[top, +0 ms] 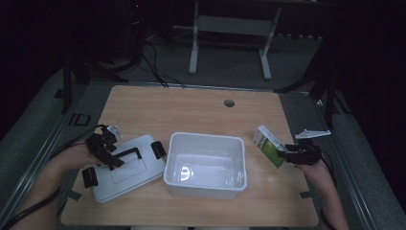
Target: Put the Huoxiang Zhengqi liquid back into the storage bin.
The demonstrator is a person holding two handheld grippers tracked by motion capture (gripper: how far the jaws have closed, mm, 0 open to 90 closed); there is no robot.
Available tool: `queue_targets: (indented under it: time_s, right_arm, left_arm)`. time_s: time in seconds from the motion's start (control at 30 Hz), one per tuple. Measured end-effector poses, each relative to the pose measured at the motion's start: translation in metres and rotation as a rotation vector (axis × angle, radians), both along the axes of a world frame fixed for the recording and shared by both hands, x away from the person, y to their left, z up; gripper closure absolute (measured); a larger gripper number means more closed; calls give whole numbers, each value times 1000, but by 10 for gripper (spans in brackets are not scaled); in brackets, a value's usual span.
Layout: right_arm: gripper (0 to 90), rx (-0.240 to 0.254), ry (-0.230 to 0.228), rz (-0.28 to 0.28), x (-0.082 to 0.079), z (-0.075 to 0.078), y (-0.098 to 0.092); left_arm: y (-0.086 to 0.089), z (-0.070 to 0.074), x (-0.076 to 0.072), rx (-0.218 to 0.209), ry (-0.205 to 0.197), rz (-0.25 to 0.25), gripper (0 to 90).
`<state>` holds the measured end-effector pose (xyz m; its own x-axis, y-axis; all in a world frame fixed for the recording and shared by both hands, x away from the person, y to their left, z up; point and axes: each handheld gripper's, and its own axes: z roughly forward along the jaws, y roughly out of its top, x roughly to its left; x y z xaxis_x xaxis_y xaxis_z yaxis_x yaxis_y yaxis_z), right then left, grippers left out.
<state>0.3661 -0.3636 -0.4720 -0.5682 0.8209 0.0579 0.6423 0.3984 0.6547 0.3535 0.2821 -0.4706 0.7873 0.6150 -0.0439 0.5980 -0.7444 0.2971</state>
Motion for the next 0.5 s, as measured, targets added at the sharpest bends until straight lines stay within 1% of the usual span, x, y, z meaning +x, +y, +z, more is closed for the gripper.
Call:
queue_targets:
  time_s: [0.03,0.07,0.1,0.17,0.2,0.23,0.27,0.37,0.4,0.5]
  right_arm:
    - [480,-4,16,6,3,1,2]
    - [501,-21,26,8,5,1,3]
    - [503,-33,39,6,8,2,5]
    - [515,-43,67,15,13,4,8]
    - [515,-43,67,15,13,4,8]
    - [531,-60,73,14,15,5,10]
    - [535,-75,87,26,19,7,13]
    - [551,-105,104,36,24,10,17]
    - [551,-113,116,41,27,12,18]
    - [558,-143,135,52,31,15,22]
  left_arm:
    - [0,0,0,1,0,-1,272]
    - [0,1,0,-2,1,-3,272]
    - [-1,1,0,2,1,-2,272]
    - [-1,1,0,1,4,-5,272]
    - [-1,1,0,1,4,-5,271]
    - [-1,1,0,5,1,-4,271]
    - [-1,1,0,4,4,-5,271]
    - [-1,0,0,4,7,-4,272]
    - [-1,0,0,4,6,-4,272]
    - [0,-1,0,12,9,-4,272]
